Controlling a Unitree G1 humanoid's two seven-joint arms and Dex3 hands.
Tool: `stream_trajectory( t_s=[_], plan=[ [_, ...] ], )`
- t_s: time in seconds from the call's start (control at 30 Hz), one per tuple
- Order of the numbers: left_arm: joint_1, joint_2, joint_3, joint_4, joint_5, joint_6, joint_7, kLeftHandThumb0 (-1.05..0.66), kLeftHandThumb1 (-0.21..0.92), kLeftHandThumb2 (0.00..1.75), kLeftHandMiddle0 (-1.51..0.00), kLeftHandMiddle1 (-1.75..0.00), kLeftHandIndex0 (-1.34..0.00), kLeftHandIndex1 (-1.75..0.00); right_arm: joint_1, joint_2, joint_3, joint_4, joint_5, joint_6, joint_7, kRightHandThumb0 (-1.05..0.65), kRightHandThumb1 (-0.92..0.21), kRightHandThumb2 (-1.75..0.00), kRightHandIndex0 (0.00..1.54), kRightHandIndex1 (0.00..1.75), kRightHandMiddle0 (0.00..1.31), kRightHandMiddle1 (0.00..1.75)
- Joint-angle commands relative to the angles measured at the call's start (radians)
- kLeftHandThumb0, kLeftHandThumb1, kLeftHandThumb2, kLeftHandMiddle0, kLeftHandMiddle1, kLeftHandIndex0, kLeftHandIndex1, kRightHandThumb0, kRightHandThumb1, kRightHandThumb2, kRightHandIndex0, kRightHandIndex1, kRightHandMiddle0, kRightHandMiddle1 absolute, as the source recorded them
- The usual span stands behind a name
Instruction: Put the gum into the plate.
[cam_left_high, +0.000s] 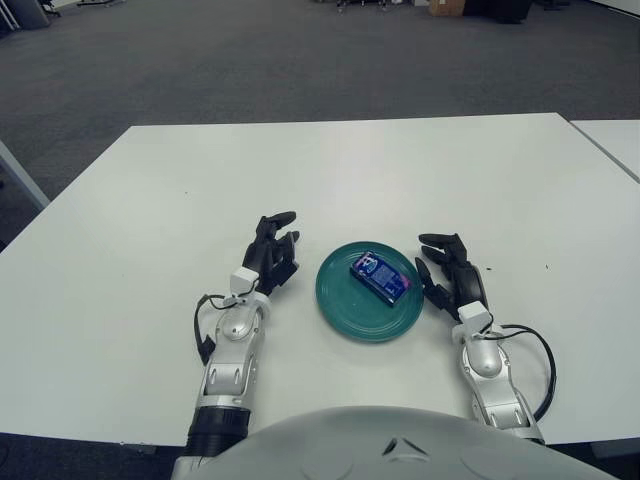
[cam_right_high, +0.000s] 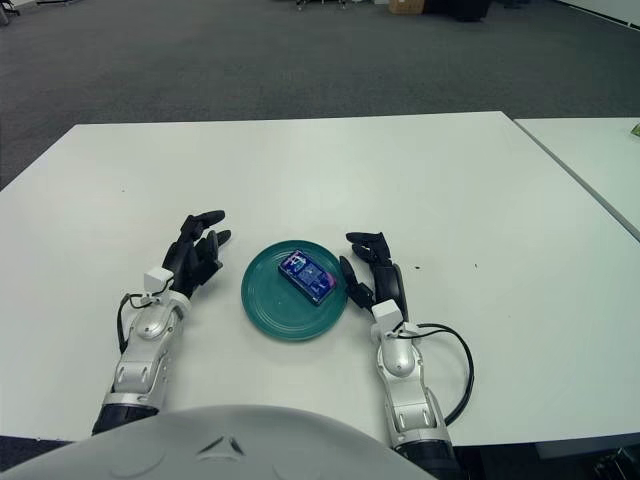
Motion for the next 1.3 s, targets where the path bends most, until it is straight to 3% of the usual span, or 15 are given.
stream_trajectory(
  t_s=[0.0, 0.47, 1.27],
  plan=[
    [-0.001, 0.006, 0.004, 0.023, -0.026, -0.016, -0.013, -0.74, 0.92, 0.89, -0.42, -0.86, -0.16, -1.15, 0.067, 0.001, 0.005, 0.086, 0.012, 0.074, 0.026, -0.58, -0.92, -0.59, 0.5, 0.5, 0.2, 1.07],
    [0.156, 0.041, -0.018, 0.016, -0.024, -0.057, -0.029, -0.69, 0.92, 0.89, -0.39, -0.82, -0.21, -1.14, 0.082, -0.005, -0.01, 0.075, 0.018, 0.059, 0.027, -0.56, -0.92, -0.6, 0.51, 0.5, 0.2, 1.07],
    [0.189, 0.051, -0.038, 0.109, -0.039, -0.125, -0.04, -0.74, 0.92, 0.88, -0.44, -0.95, -0.17, -1.18, 0.087, -0.005, -0.025, 0.068, 0.02, 0.075, 0.031, -0.57, -0.92, -0.61, 0.5, 0.47, 0.18, 1.06]
  ],
)
